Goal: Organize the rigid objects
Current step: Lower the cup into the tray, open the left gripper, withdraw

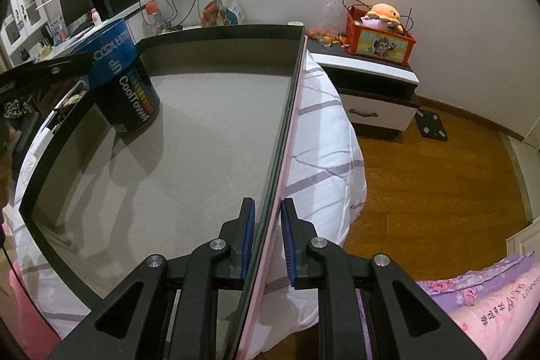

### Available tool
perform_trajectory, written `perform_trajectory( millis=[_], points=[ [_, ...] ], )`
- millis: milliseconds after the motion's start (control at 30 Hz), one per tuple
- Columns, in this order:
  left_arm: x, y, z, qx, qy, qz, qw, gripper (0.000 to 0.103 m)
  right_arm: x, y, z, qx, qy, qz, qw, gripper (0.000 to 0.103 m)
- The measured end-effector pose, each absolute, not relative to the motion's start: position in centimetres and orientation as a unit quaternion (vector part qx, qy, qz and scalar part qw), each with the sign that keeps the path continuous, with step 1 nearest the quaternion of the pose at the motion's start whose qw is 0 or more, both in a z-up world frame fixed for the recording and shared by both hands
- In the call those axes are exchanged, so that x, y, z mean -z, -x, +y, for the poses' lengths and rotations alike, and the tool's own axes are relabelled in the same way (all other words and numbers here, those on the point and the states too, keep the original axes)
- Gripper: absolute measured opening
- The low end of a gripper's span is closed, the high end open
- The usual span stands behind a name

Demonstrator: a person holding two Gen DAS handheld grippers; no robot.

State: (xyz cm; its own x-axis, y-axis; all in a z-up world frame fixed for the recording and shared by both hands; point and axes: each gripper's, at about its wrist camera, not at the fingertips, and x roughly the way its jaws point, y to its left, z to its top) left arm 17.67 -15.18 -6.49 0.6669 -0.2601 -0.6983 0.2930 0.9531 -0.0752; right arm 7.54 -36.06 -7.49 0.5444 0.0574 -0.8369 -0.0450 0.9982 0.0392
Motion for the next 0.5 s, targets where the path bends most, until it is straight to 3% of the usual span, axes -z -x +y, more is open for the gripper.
perform_trajectory(
  millis=[500],
  points=[
    [2.8,-9.6,-7.0,0.141,0.034,0.306,0.941,0.102,5.8,-6.9,-36.0,-0.027,-0.02,0.495,0.868,0.016]
  ],
)
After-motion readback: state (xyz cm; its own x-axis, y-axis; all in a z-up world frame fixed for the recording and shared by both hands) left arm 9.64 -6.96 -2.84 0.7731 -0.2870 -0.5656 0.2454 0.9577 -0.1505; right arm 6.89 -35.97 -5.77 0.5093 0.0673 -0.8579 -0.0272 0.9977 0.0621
